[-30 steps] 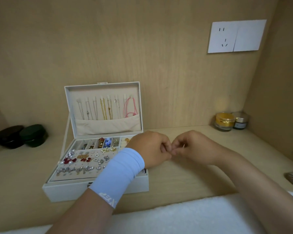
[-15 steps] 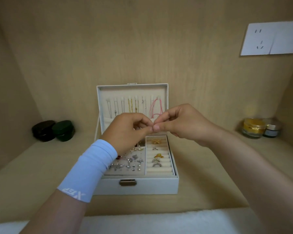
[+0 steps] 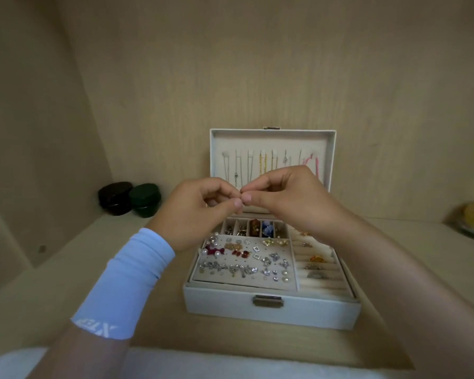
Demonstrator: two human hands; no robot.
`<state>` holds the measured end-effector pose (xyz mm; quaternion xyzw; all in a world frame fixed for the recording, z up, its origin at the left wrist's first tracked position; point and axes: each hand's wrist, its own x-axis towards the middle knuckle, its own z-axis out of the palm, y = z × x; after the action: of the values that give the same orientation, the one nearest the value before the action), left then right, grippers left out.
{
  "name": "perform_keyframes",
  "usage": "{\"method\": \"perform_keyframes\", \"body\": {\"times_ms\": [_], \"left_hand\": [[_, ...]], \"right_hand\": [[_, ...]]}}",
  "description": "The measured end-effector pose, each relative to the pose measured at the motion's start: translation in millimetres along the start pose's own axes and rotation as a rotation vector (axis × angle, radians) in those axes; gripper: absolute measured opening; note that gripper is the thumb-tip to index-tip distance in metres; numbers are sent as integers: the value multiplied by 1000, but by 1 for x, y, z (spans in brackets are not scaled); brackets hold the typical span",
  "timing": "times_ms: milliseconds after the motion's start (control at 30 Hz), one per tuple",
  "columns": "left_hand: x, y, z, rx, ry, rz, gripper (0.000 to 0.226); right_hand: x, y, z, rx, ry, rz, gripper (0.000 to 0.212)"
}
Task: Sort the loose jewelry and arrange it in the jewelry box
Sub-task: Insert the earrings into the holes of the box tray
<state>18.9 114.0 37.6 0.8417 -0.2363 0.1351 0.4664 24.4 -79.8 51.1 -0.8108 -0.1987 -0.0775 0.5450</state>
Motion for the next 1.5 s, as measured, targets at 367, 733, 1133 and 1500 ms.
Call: {"method": "perform_keyframes", "body": {"times_ms": [367,733,1133,1500], "left_hand": [[-6,-8,-4,-119,31,34,12],[-8,-9,-3,-123,30,79,10],[-9,-18,12,433,28,80,16],[-9,-21,7,655,-252,129,37]], "right_hand": [[3,2,11,-83,22,-193,11],[1,1,2,-69,-31,-226,17],[5,17,-10,-583,-157,-91,9],[14,0,16,-1049,-373,-3,8]]}}
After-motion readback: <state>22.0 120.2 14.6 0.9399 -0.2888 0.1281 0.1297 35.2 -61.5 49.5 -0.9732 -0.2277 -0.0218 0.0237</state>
